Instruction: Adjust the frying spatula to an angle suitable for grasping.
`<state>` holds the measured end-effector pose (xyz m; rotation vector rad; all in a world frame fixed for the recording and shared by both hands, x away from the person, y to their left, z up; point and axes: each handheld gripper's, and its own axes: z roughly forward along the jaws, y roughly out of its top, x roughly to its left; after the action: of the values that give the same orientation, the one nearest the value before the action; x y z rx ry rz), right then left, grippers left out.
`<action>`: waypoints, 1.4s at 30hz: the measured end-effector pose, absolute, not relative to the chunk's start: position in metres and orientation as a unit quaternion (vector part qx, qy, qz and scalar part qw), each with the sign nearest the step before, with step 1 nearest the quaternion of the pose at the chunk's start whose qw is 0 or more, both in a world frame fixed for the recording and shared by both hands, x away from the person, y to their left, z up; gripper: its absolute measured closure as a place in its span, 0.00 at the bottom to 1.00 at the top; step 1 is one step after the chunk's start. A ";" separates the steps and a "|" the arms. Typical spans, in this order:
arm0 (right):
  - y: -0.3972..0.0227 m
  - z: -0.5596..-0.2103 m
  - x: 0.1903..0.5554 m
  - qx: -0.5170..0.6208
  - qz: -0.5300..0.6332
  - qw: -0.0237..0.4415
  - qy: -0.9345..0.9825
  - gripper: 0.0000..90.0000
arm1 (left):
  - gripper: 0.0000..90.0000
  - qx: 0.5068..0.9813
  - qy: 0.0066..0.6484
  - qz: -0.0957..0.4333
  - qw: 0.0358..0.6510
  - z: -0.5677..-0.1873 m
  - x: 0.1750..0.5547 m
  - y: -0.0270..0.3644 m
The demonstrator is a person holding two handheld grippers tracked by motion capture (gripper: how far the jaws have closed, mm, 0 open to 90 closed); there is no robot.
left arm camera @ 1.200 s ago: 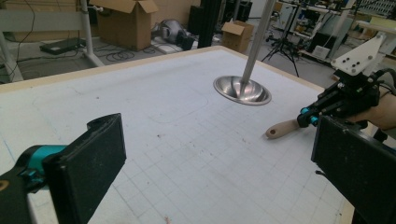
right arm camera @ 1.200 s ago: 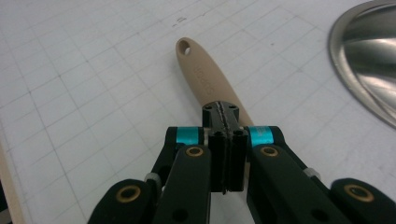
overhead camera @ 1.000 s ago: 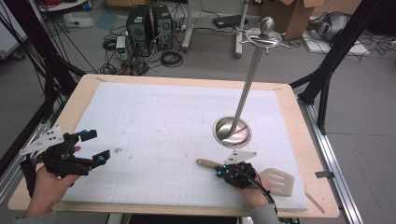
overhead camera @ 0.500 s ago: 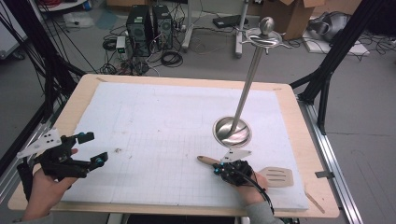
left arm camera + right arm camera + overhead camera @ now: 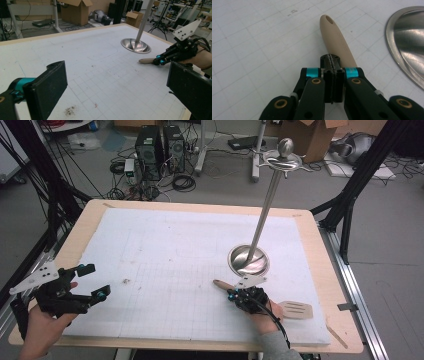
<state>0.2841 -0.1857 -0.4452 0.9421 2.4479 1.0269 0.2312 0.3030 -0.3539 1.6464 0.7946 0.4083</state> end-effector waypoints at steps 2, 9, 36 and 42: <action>-0.186 -0.446 0.286 0.333 0.360 0.166 0.855 1.00 | 0.04 0.707 0.344 0.177 0.592 -0.354 0.230 0.304; -0.186 -0.447 0.293 0.340 0.361 0.177 0.850 1.00 | 0.04 0.709 0.347 0.177 0.588 -0.356 0.228 0.305; -0.188 -0.451 0.312 0.370 0.361 0.217 0.828 1.00 | 0.04 0.714 0.353 0.181 0.577 -0.359 0.219 0.306; -0.188 -0.451 0.313 0.371 0.359 0.220 0.828 1.00 | 0.04 0.713 0.354 0.181 0.577 -0.360 0.219 0.306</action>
<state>0.3128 -0.1880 -0.4512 1.0255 2.2898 0.9938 0.2191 0.3063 -0.3596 1.6695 0.8275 0.4247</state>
